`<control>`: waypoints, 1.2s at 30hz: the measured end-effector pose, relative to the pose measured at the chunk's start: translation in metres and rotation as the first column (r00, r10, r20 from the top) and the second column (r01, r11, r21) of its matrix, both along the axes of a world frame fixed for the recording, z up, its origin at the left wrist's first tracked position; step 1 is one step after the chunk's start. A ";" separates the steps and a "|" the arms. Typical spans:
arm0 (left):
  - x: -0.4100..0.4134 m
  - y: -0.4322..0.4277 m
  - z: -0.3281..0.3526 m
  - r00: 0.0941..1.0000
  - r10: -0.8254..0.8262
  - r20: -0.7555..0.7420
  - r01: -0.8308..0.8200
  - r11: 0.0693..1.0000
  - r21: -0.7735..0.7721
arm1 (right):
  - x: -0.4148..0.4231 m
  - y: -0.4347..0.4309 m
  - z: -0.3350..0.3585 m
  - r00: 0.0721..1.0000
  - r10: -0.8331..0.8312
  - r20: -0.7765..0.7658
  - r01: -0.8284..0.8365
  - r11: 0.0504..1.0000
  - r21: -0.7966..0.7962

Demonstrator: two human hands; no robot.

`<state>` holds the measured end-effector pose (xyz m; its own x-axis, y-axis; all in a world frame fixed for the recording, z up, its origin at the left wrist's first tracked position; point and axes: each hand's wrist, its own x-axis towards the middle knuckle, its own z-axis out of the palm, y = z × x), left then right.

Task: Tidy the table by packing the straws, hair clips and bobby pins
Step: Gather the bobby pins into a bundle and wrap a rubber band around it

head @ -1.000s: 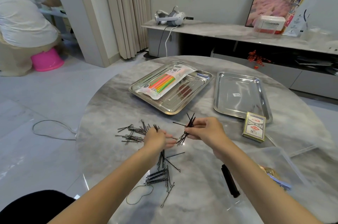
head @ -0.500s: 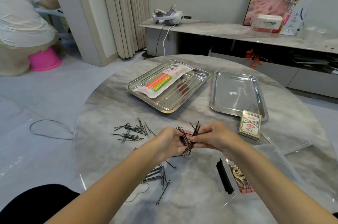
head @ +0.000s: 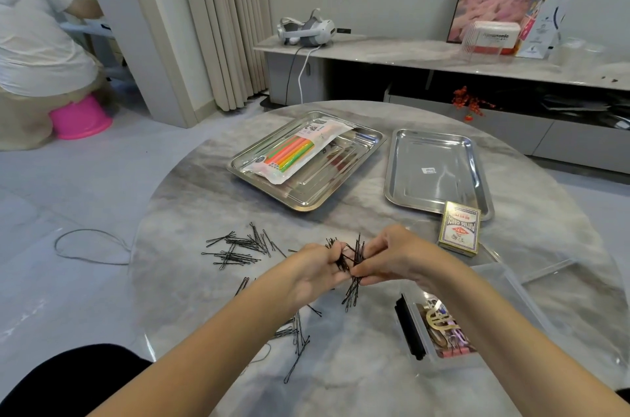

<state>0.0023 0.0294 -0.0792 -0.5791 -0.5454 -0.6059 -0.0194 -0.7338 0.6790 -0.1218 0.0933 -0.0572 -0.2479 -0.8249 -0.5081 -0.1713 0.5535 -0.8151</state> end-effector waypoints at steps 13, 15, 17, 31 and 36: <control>0.005 0.003 0.013 0.992 0.103 -0.077 -0.089 0.981 0.175 | 0.002 0.002 0.015 0.996 -0.075 -0.040 0.074 0.997 -0.032; 0.005 0.002 0.014 0.990 0.123 -0.071 -0.110 0.980 0.168 | 0.002 0.001 0.013 0.993 -0.110 -0.044 0.107 0.993 -0.058; 0.005 0.003 0.017 0.985 0.154 -0.078 -0.137 0.972 0.190 | 0.001 0.002 0.013 0.992 -0.127 -0.011 0.125 0.990 -0.071; 0.008 0.010 0.011 0.998 -0.057 -0.012 0.058 0.973 0.223 | -0.007 0.006 0.038 0.998 -0.028 0.055 0.030 0.999 -0.032; 0.008 0.010 0.001 0.974 -0.225 -0.029 0.225 0.944 0.241 | 0.004 0.002 0.020 0.997 0.034 -0.065 -0.030 0.997 0.072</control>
